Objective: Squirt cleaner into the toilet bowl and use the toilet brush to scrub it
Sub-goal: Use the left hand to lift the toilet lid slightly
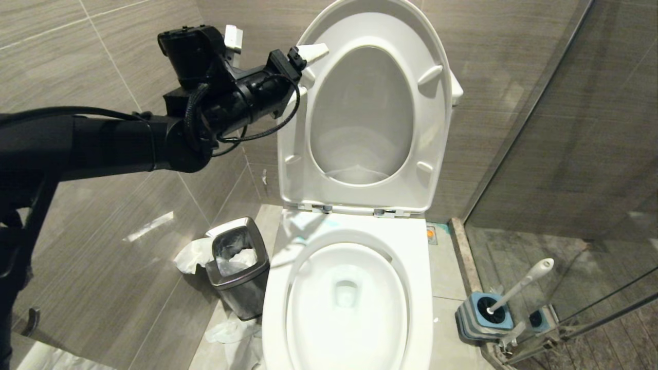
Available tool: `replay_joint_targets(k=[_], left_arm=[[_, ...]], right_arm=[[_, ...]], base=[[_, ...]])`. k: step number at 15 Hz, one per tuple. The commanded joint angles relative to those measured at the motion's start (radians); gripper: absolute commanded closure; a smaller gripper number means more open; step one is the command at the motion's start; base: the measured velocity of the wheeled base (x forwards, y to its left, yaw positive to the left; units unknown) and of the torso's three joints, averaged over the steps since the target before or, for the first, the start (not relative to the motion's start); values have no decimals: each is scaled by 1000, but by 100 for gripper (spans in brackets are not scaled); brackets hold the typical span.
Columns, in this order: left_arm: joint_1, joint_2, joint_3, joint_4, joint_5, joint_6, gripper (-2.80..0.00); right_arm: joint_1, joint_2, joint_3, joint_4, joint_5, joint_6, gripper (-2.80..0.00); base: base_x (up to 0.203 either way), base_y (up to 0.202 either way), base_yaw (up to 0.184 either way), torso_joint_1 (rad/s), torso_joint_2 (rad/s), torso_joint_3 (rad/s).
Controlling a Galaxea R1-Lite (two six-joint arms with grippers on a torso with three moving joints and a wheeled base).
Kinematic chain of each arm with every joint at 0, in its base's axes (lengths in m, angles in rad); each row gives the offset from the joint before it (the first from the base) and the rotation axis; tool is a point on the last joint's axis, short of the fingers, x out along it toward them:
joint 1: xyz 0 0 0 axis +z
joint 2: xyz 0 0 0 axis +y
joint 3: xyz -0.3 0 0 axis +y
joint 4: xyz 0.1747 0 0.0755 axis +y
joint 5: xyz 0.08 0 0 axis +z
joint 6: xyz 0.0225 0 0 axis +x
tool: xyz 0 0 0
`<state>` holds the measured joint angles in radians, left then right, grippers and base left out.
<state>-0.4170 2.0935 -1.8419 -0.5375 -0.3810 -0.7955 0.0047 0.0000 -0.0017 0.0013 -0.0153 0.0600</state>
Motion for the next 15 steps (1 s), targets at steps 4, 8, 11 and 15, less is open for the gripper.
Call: replay_joint_targets(k=[4,8,11,15], left_arm=[[-29,60,-22,-21,92,39,-280],[-29,66,-23,-22,139,56,-280],[-29,90,-23,-89,194,68,-280],[-28,75,-23,-104,209,79,-280]], right_arm=[[0,2,0,-1,0,0,0],[0,0,0,0,0,0,0],[1,2,0,0,0,0,0],[0,2,0,0,0,0,0]], base=[[0,0,0,0,0,0],[0,0,0,0,0,0],[0,0,0,0,0,0],[0,0,0,0,0,0]])
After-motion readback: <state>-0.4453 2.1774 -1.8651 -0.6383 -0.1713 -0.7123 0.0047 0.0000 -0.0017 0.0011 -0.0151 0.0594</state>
